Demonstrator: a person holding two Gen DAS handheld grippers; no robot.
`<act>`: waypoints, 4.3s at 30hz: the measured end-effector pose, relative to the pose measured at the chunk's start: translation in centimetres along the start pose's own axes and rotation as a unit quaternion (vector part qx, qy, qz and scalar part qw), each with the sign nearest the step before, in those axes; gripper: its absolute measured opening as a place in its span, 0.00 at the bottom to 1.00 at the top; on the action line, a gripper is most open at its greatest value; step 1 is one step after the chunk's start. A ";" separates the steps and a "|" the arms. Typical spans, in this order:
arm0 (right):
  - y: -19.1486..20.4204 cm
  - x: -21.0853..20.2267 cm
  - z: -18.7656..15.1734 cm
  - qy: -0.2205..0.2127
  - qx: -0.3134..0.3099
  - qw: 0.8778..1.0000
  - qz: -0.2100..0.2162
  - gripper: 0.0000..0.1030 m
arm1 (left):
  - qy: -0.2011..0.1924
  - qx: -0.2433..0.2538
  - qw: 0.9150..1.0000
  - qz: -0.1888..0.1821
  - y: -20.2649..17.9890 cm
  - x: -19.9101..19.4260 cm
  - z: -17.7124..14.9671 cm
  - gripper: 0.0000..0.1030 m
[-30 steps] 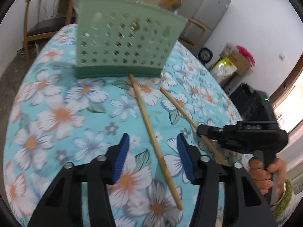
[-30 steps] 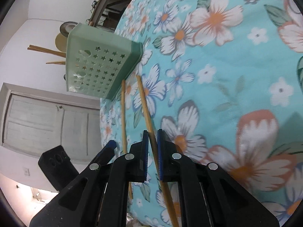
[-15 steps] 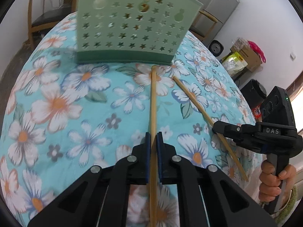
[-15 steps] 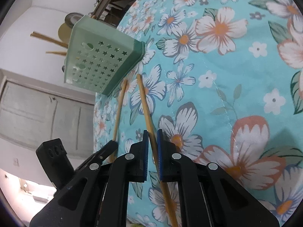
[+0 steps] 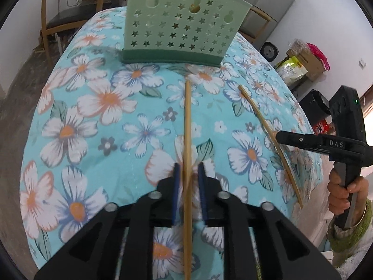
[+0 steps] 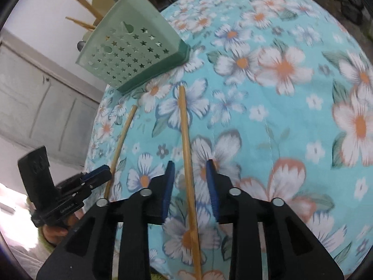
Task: Organize utensils
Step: 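Lift both held chopsticks upright and carry them above the green holder, then lower the chopstick into the holder and open the left tool, then lower the chopstick into the holder and open the right tool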
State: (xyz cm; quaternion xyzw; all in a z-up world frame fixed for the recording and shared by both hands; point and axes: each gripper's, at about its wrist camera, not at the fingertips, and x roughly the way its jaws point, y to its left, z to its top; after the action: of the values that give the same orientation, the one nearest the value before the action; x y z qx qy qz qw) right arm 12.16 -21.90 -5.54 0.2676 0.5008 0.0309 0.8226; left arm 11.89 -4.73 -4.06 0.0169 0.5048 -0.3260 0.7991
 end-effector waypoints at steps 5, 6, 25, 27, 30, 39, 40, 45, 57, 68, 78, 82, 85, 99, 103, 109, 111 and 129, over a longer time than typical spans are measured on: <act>0.8 1.6 1.8 -0.002 -0.027 0.999 -0.027 0.30 | 0.009 0.032 0.999 0.010 -0.8 1.8 2.0 0.22; 0.9 2.1 2.2 -0.001 -0.031 0.999 -0.030 0.30 | 0.010 0.034 0.999 0.013 -0.8 2.3 2.5 0.22; 2.2 6.2 6.3 -0.011 -0.040 0.998 -0.055 0.08 | -0.003 0.039 0.999 0.033 -0.7 6.4 8.3 0.16; 2.4 6.5 6.4 -0.014 -0.036 0.998 -0.053 0.05 | -0.007 0.035 0.999 0.038 -0.5 6.4 8.3 0.10; 2.4 5.9 6.5 -0.021 -0.031 0.998 -0.046 0.05 | -0.013 0.028 0.999 0.040 -0.3 6.3 8.4 0.06; 4.2 -0.5 6.7 -0.086 -0.039 0.995 -0.008 0.05 | -0.062 0.008 0.998 0.006 -0.1 1.2 8.6 0.06; 4.6 -1.6 6.7 -0.099 -0.044 0.994 -0.001 0.05 | -0.070 0.007 0.998 0.001 -0.1 0.3 8.7 0.06; 5.8 -5.5 6.8 -0.144 -0.058 0.988 0.015 0.05 | -0.115 0.009 0.993 -0.025 -0.2 -4.9 9.1 0.06; 7.2 -11.0 5.8 -0.209 -0.077 0.974 0.031 0.05 | -0.156 0.010 0.987 -0.041 0.3 -11.1 8.8 0.06; 6.1 -11.4 6.1 -0.212 -0.061 0.975 0.035 0.05 | -0.258 0.022 0.964 -0.054 -0.7 -17.2 11.5 0.06; 5.8 -11.5 6.0 -0.212 -0.056 0.975 0.031 0.05 | -0.400 0.035 0.913 -0.070 -2.0 -24.5 16.5 0.06; 5.8 -11.5 5.9 -0.212 -0.057 0.975 0.029 0.05 | -0.436 0.027 0.898 -0.053 -1.7 -25.4 18.3 0.06; 5.7 -11.5 5.9 -0.210 -0.056 0.976 0.028 0.05 | -0.454 0.024 0.890 -0.035 -1.5 -25.1 19.5 0.06; 5.5 -11.3 5.9 -0.208 -0.056 0.976 0.023 0.05 | -0.447 0.002 0.895 0.003 0.7 -16.9 21.5 0.06; 5.6 -11.3 5.9 -0.208 -0.056 0.976 0.023 0.05 | -0.447 0.000 0.895 0.005 0.9 -15.5 22.0 0.06; 5.5 -11.3 5.8 -0.207 -0.058 0.976 0.024 0.05 | -0.433 0.007 0.901 0.009 0.7 -13.3 22.5 0.06; 5.5 -11.3 5.8 -0.207 -0.059 0.976 0.023 0.05 | -0.428 0.008 0.904 0.010 0.7 -12.6 22.6 0.06; 6.2 -11.7 5.8 -0.210 -0.069 0.975 0.019 0.05 | -0.382 0.004 0.924 -0.008 1.2 -11.9 21.3 0.43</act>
State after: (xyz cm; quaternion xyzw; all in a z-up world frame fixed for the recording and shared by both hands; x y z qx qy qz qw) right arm 12.59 -22.70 8.97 0.2203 0.3079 0.0243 0.9253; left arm 26.16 -5.38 15.69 -0.1097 0.1603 -0.3158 0.9287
